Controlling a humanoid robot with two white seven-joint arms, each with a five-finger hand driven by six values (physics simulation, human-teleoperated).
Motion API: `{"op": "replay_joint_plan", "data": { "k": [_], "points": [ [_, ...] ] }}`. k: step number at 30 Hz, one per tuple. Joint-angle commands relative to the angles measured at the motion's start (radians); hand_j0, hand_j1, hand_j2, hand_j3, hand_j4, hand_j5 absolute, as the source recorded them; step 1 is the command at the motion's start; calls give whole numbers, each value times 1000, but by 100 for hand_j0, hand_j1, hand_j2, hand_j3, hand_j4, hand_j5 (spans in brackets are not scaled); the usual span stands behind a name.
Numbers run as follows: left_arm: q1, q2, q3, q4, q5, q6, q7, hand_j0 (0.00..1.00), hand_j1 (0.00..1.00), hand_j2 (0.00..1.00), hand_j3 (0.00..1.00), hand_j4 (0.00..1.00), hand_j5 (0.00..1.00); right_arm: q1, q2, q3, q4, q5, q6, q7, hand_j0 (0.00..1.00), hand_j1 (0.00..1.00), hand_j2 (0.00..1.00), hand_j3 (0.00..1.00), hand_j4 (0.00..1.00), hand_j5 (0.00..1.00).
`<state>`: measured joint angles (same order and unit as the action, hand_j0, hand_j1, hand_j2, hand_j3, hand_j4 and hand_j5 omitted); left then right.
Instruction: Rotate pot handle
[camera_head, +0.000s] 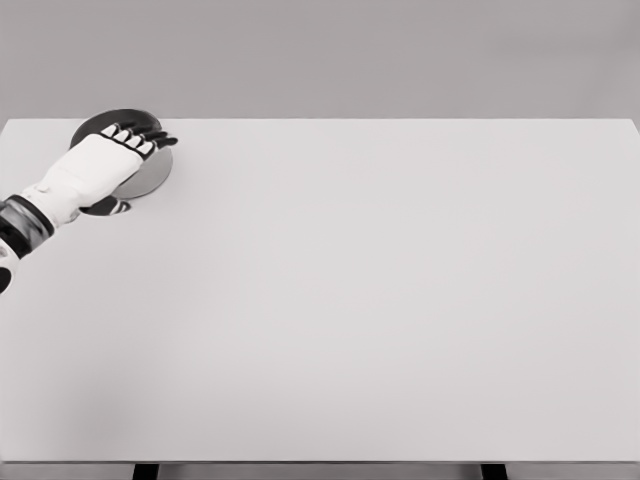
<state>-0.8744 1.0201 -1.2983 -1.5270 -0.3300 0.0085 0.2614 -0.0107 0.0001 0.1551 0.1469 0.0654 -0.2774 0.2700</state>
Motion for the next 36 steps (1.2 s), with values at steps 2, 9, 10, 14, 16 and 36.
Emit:
{"op": "replay_joint_plan", "data": {
  "k": [2, 9, 10, 14, 16, 36],
  "points": [
    [0, -6, 5, 30, -6, -2, 1, 100, 100, 100, 100, 100, 100, 0, 0, 0, 0, 1, 0, 0, 100, 100, 100, 100, 100, 100],
    [2, -8, 5, 28, -6, -1, 1, 100, 100, 100, 100, 100, 100, 0, 0, 0, -1, 1, 0, 0, 100, 100, 100, 100, 100, 100],
    [2, -8, 5, 28, -7, -1, 1, 100, 100, 100, 100, 100, 100, 0, 0, 0, -1, -1, 0, 0, 100, 100, 100, 100, 100, 100],
    [0, -8, 5, 30, -9, -1, 1, 100, 100, 100, 100, 100, 100, 0, 0, 0, 0, 1, 0, 0, 100, 100, 100, 100, 100, 100],
    [2, -8, 5, 30, -40, -1, 1, 100, 100, 100, 100, 100, 100, 0, 0, 0, 0, 1, 0, 0, 100, 100, 100, 100, 100, 100],
    [107, 6, 133, 28, -58, -2, 2, 100, 100, 100, 100, 100, 100, 0, 0, 0, 0, 1, 0, 0, 100, 100, 100, 100, 100, 100]
  ]
}}
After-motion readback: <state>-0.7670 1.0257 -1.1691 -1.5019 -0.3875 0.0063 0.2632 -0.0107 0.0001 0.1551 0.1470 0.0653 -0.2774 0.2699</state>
